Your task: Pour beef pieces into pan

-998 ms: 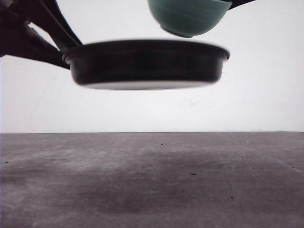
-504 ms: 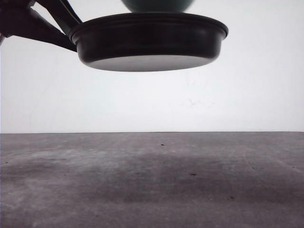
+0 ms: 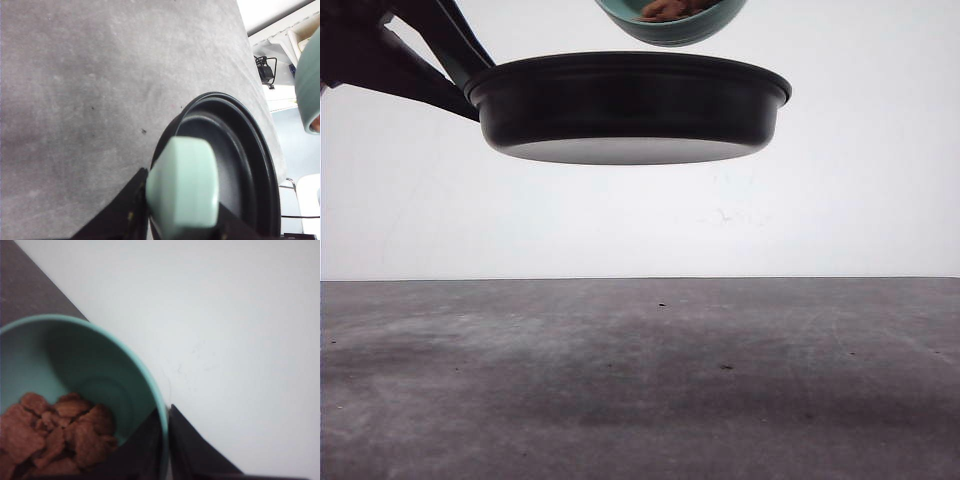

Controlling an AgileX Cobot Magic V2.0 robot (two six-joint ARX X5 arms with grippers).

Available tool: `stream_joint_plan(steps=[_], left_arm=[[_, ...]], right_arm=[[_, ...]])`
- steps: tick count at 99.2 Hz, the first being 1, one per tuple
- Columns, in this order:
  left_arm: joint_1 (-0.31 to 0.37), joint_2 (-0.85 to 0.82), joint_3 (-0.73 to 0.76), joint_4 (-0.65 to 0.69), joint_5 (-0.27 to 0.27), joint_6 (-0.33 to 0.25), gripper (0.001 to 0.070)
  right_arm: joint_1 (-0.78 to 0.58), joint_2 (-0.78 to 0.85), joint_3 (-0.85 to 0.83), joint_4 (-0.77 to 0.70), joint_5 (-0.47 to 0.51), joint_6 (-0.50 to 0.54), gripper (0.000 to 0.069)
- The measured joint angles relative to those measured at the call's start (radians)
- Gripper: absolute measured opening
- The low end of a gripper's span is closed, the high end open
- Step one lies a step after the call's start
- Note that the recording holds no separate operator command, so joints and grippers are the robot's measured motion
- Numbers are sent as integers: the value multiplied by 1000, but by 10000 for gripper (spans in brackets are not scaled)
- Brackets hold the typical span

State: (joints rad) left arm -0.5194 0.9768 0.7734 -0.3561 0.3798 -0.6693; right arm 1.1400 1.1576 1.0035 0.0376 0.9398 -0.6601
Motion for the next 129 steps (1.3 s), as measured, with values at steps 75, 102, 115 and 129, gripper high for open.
stream_joint_plan(steps=[75, 102, 115, 129], left_arm=[[42, 0, 28, -14, -7, 1, 59], [55, 0, 57, -45, -7, 16, 59], [59, 0, 65, -45, -7, 24, 59], [59, 0, 65, -45, -9, 27, 59]], right_arm=[[83, 50, 0, 360, -88, -563, 12], [44, 88, -10, 364, -123, -563, 12], [46, 87, -10, 425, -162, -563, 12], [26, 90, -10, 424, -149, -563, 12]])
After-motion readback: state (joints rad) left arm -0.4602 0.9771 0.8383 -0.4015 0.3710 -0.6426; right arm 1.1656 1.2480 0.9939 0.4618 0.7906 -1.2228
